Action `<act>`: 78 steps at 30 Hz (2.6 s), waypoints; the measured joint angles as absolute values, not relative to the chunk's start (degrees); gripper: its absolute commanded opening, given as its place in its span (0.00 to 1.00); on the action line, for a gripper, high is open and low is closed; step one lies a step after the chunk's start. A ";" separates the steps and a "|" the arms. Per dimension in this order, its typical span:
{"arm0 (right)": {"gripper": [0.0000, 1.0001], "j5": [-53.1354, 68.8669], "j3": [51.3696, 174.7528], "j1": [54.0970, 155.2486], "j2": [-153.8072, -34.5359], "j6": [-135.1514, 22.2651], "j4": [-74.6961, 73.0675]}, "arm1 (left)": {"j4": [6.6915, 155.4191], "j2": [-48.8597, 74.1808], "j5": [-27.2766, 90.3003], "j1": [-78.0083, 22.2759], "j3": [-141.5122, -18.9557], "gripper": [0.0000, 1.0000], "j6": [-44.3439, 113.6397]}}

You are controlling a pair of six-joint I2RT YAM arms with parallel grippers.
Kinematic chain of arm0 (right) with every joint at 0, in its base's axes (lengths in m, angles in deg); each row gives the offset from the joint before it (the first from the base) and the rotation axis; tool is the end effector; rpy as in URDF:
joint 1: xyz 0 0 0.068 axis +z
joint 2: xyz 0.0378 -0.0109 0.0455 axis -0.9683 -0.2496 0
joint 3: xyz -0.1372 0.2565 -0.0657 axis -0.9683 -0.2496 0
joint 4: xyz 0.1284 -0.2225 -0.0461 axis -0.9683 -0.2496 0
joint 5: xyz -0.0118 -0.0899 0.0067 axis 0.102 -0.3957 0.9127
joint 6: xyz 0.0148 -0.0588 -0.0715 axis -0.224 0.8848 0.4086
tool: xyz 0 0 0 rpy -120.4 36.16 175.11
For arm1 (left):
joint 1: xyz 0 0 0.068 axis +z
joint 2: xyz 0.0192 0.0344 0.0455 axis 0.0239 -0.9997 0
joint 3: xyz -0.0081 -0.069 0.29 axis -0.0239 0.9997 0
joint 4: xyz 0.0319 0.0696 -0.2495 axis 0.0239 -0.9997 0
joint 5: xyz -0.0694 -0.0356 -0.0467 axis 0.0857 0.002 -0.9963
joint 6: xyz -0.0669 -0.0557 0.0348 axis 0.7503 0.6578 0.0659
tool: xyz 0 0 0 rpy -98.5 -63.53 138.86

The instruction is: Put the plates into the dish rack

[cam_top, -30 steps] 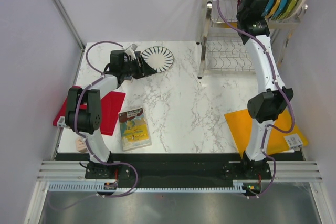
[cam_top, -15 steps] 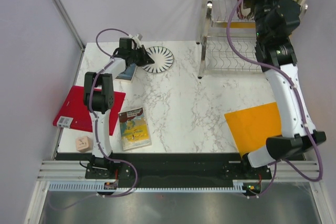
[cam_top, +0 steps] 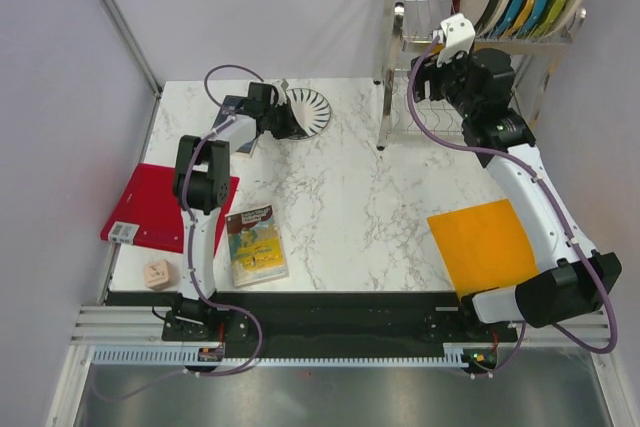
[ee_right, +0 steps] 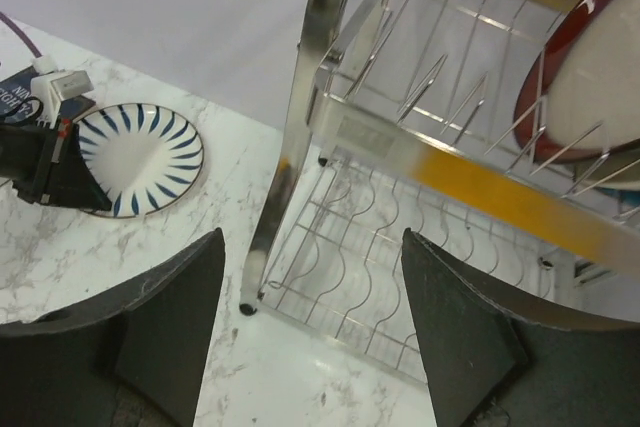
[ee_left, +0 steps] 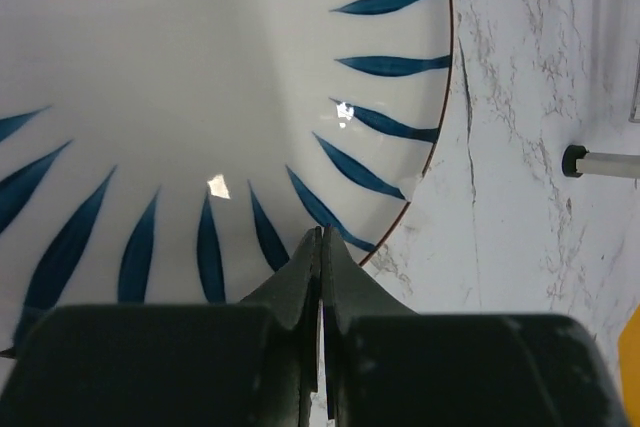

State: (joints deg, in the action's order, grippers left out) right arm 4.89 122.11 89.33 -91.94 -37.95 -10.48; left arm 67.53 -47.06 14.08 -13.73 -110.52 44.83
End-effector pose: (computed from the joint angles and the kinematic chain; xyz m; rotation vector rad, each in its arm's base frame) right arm 0.3469 0.0922 0.4705 -0.4235 1.5933 0.0951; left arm 0.5506 -0.1582 0.1322 0.0340 2.3899 -0.8142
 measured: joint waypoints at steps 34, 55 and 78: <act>0.89 26.20 93.96 89.33 -93.84 -57.84 -16.12 | 60.03 -26.80 1.18 -36.83 -77.71 0.06 38.73; 0.92 33.87 85.33 89.30 -99.28 -56.96 -10.98 | 71.27 -3.96 9.29 -21.03 -64.53 0.58 45.15; 0.86 46.33 86.99 86.18 -116.57 -67.21 5.19 | 75.27 -22.61 -1.00 -14.56 -66.91 0.39 51.84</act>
